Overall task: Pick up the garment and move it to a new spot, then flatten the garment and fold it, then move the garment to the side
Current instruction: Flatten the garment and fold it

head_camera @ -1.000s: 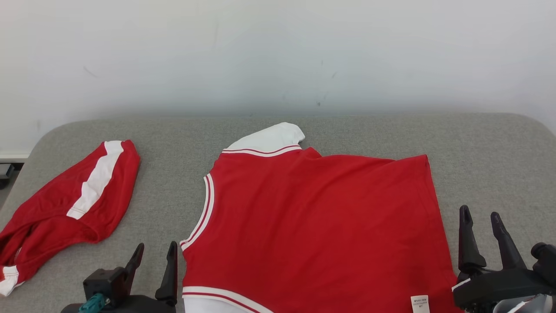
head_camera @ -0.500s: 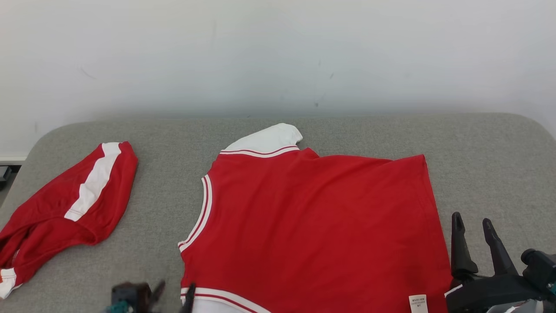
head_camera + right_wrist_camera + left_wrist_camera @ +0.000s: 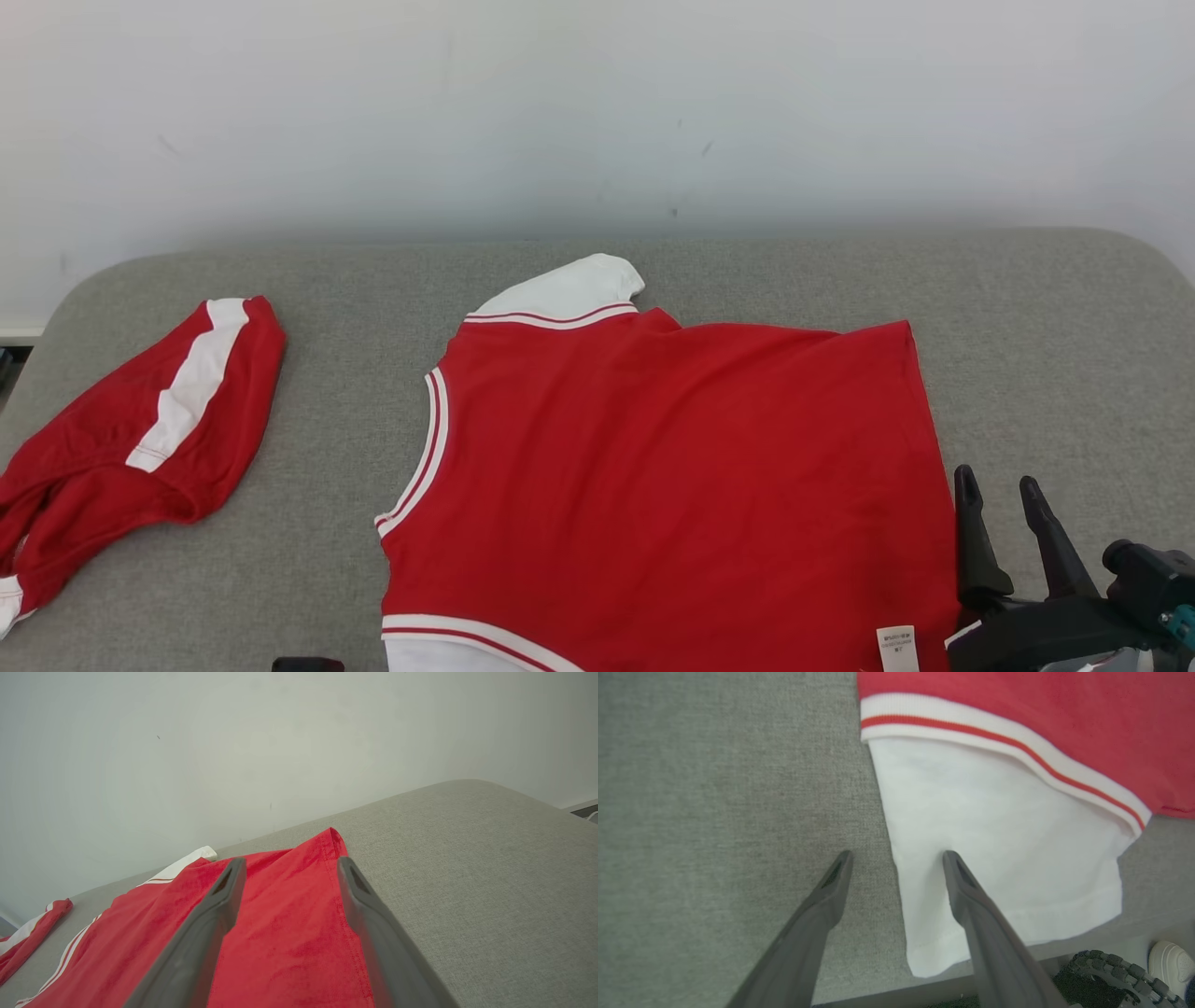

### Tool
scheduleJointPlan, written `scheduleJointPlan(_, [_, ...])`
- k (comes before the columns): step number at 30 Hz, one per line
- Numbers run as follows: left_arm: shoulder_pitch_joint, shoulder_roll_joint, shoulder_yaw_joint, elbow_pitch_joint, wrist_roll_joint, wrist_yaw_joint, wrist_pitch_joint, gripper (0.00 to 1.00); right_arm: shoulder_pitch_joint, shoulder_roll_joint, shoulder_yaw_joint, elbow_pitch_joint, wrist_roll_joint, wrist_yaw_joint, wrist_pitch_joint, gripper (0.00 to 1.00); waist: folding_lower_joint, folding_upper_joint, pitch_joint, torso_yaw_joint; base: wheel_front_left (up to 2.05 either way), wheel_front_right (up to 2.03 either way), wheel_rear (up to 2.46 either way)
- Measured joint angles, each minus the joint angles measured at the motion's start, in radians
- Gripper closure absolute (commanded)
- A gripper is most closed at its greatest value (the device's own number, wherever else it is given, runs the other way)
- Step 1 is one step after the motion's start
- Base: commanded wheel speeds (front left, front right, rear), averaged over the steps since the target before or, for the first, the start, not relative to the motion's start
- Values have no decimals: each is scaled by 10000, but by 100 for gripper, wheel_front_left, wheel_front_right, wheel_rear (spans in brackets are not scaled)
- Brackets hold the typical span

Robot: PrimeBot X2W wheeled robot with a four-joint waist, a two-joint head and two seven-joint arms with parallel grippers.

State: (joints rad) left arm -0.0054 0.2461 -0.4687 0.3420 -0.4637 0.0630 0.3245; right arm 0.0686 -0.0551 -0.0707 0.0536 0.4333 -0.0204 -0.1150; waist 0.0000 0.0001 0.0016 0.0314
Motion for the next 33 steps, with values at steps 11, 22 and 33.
scheduleJointPlan(11, [-103, 19, -6, -347, -548, -92, 1030, 0, -176, -84, 48, 146, -42, 33, -56, 0, 0, -1, 231, -21, 0, 0, 0])
scheduleJointPlan(22, [179, 50, -102, -874, -736, -282, 1563, 20, -177, -119, 115, 339, -134, 38, -88, 0, 0, 0, 246, 48, 0, 0, 0])
scheduleJointPlan(33, [201, 13, -194, -1009, -738, -188, 1946, 100, 253, -690, 414, 995, -570, 19, 1034, 0, 0, 0, 222, 37, 0, 0, 0])
